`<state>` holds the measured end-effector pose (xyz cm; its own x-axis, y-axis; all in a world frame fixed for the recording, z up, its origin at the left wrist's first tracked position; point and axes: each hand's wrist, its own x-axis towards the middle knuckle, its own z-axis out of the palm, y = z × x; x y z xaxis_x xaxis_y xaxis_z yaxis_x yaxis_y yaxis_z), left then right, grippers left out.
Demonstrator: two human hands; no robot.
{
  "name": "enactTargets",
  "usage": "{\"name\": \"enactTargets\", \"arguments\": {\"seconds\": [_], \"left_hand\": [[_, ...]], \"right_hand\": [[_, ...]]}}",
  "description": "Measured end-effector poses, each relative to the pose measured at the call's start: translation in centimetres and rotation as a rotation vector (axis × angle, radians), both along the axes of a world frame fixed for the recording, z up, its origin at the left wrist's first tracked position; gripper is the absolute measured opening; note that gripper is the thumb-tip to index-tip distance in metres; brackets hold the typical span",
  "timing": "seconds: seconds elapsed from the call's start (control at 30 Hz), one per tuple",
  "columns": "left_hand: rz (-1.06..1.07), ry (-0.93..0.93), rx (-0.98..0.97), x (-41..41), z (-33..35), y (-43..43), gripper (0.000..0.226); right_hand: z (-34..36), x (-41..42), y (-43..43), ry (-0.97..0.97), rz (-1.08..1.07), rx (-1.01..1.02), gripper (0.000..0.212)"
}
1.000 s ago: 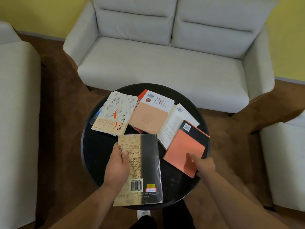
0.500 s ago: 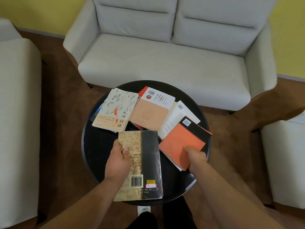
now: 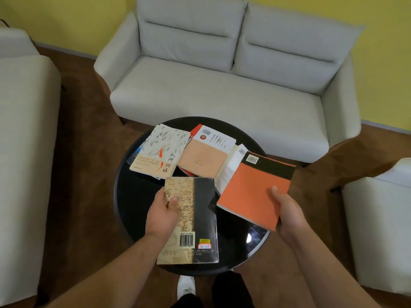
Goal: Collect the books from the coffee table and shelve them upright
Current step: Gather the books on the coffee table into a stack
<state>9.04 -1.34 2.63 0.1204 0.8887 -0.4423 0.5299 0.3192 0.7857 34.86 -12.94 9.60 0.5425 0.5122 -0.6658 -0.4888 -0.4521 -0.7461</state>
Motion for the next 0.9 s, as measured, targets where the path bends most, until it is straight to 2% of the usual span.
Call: {"name": "enactTargets", "arguments": {"seconds": [0.17, 0.33, 0.47, 0.57, 0.63, 0.73, 0.9], "left_hand": [[0.175, -0.034, 0.025, -0.1, 0.9, -0.5, 0.019], [0.166, -0.046, 0.044, -0.6, 1.0, -0.7, 0.014], [0.163, -0.103, 0.043, -1.3, 0.9, -0.9, 0.022], [0.219, -0.146, 0.061, -1.2, 1.1, -1.1, 0.024], [0.241, -0.195, 0.052, -1.1, 1.9, -1.2, 0.027], [0.268, -0.277, -0.003, -1.1, 2.5, -1.3, 0.034], [0.180, -0.285, 0.032, -1.0, 3.0, -1.4, 0.036]], "right_hand": [[0.3, -2.2, 0.2, 0.053, 0.192, 0.006, 0.025], [-2.4, -5.1, 0.6, 0.029, 0.387, -0.055, 0.027], [-2.9, -7.5, 1.3, -0.064, 0.550, -0.042, 0.015], [-3.5, -9.0, 2.4, -0.100, 0.602, -0.017, 0.043], [-3.4, -9.6, 3.1, -0.134, 0.640, -0.021, 0.033], [-3.6, -9.6, 3.8, -0.183, 0.729, -0.064, 0.031], [-4.1, -9.7, 3.9, -0.224, 0.772, -0.096, 0.046]]}}
